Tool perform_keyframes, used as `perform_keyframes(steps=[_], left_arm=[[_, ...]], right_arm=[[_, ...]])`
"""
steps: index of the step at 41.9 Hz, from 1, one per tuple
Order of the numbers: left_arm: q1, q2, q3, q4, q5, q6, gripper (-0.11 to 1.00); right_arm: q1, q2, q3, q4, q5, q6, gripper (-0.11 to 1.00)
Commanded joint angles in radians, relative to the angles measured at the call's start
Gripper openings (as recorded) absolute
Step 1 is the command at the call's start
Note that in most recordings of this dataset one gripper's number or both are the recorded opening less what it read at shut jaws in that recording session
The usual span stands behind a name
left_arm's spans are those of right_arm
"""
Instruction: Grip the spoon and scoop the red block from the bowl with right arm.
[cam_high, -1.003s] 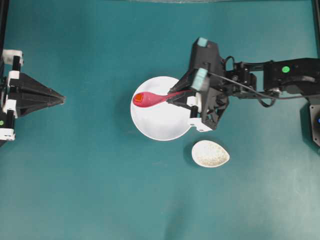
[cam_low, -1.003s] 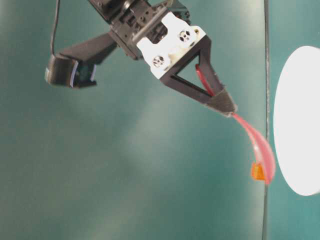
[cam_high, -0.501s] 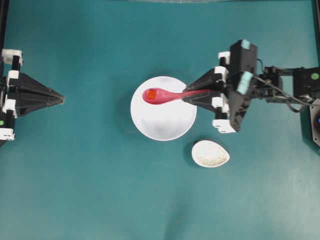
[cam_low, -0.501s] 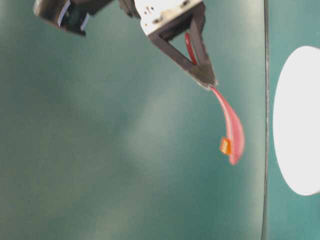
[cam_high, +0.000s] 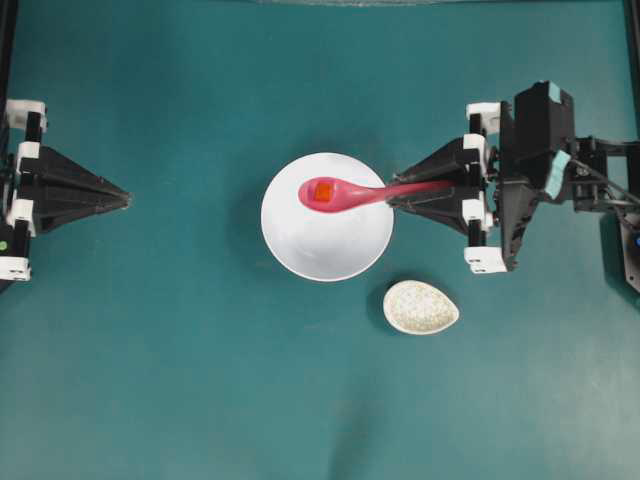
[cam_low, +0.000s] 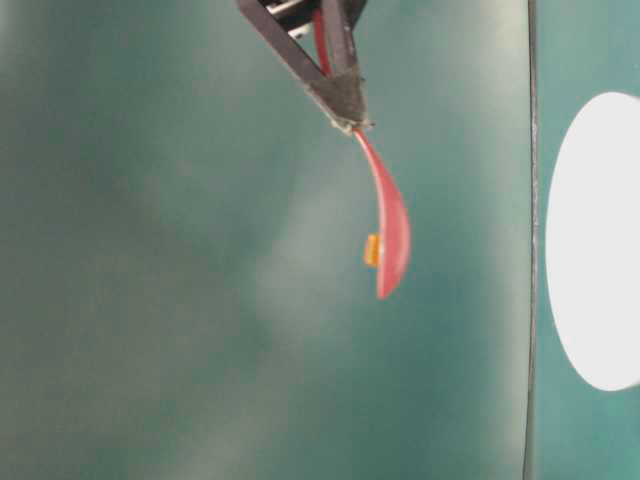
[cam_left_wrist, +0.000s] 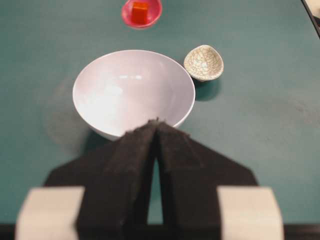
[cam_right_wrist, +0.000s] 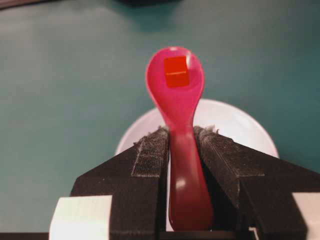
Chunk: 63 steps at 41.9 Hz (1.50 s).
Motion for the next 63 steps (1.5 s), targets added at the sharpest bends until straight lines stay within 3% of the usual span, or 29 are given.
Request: perform_keyframes(steps=[1, 8, 24, 63], left_arm=[[0.0, 0.009, -0.02, 0.002, -0.003, -0.002, 0.0], [-0.002, 0.011, -0.017, 0.0, 0.009, 0.0, 0.0], [-0.002, 0.009, -0.018, 0.002, 0.032, -0.002, 0.0], [-0.002, 0.009, -0.017, 0.002, 0.071, -0.002, 0.0]], right_arm=[[0.005, -0.025, -0.031, -0.005, 0.008, -0.006, 0.25], [0.005, -0.023, -0.066, -0.035, 0.08, -0.038, 0.25], [0.005, -0.031, -0.192, -0.041, 0.281, -0.061, 0.25], [0.003, -0.066, -0.21, -0.037, 0.302, -0.054, 0.24]])
